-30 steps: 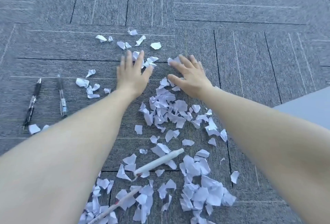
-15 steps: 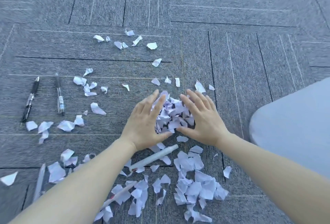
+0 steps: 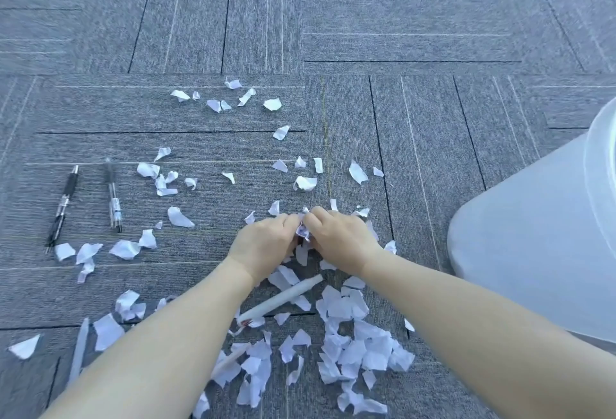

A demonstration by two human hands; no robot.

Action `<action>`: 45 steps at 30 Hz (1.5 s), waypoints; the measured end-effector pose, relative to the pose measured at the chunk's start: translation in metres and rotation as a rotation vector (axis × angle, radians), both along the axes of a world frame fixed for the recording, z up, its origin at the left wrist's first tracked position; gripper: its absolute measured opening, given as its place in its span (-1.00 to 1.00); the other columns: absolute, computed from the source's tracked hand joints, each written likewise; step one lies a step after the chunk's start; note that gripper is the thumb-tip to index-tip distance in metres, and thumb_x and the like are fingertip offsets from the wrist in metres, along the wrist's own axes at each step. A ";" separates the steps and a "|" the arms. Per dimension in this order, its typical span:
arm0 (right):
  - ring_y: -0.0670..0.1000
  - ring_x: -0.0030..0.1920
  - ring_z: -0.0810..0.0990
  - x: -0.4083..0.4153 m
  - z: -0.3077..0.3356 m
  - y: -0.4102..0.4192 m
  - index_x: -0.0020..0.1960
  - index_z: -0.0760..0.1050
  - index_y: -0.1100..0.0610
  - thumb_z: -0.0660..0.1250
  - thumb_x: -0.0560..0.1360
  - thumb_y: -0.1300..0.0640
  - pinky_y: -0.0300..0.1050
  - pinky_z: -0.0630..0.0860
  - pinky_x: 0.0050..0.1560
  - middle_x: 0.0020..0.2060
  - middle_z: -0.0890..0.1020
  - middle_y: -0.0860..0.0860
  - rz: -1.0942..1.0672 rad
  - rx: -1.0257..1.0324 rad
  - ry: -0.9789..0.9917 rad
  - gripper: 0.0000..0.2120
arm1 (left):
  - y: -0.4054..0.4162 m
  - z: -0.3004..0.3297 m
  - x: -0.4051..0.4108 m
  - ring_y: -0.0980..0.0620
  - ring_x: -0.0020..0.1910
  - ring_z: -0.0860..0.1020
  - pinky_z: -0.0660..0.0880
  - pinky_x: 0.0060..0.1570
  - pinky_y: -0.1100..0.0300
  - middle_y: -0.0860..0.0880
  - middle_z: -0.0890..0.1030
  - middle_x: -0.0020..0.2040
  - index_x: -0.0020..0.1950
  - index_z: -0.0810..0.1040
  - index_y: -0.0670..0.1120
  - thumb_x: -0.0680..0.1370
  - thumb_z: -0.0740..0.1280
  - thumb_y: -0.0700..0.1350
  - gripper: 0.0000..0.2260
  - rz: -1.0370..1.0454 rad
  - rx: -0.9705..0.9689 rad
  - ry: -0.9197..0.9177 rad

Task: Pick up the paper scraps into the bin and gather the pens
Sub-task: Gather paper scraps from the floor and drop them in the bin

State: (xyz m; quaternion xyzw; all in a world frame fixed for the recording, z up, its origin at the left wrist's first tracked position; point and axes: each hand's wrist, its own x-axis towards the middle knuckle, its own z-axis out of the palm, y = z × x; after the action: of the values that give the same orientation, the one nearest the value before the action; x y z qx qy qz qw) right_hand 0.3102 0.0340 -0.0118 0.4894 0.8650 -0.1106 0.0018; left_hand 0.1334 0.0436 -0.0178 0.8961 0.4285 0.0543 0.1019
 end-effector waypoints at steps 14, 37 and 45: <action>-0.05 -0.47 0.32 0.087 0.265 -0.023 -0.25 0.28 0.11 0.19 0.60 0.00 -0.20 0.26 -0.44 -0.51 0.39 -0.04 -0.765 0.234 0.611 -0.70 | 0.031 0.241 0.146 0.34 -0.49 0.37 0.23 -0.43 0.49 0.14 0.34 -0.57 -0.41 0.19 0.12 0.51 0.27 -0.13 -0.63 0.040 -0.100 -0.927; -0.11 -0.05 0.60 0.211 0.283 -0.116 0.02 0.57 -0.01 0.34 0.51 0.01 -0.32 0.45 -0.04 -0.11 0.64 -0.16 -1.304 0.293 0.518 -0.88 | -0.013 0.276 0.305 -0.12 -0.33 0.54 0.51 -0.25 0.04 -0.07 0.59 -0.38 -0.23 0.58 -0.13 0.53 0.21 0.00 -0.72 -0.140 -0.420 -0.777; -0.10 -0.41 0.39 0.089 0.278 -0.045 -0.30 0.45 0.07 0.42 0.46 0.05 -0.27 0.29 -0.35 -0.46 0.44 -0.11 -0.864 0.337 0.802 -0.77 | 0.033 0.219 0.184 0.07 -0.43 0.36 0.34 -0.43 0.09 0.00 0.44 -0.45 -0.34 0.42 -0.14 0.54 0.22 -0.18 -0.76 0.168 -0.342 -0.944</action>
State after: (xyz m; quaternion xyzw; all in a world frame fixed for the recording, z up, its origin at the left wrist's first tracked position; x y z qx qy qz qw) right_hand 0.3988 -0.0106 0.2664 0.7096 0.5272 -0.1385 -0.4463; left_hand 0.3173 0.0763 0.2008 0.7067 0.4091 0.3905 0.4251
